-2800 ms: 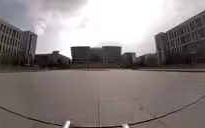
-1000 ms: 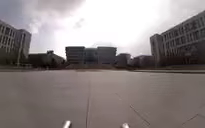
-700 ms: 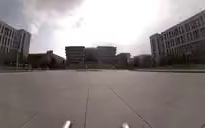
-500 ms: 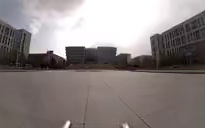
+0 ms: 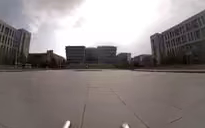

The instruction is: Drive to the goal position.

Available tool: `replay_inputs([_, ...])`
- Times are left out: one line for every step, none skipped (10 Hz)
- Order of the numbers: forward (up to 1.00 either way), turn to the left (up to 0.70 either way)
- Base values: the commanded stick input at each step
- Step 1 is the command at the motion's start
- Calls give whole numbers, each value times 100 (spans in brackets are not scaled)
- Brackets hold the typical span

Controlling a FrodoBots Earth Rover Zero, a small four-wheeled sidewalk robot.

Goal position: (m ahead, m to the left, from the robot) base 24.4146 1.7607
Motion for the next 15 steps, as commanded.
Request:
replay_inputs([70, 0])
replay_inputs([70, 0])
replay_inputs([70, 0])
replay_inputs([70, 0])
replay_inputs([70, 0])
replay_inputs([70, 0])
replay_inputs([70, 0])
replay_inputs([70, 0])
replay_inputs([70, 0])
replay_inputs([70, 0])
replay_inputs([70, 0])
replay_inputs([70, 0])
replay_inputs([70, 0])
replay_inputs([70, 0])
replay_inputs([70, 0])
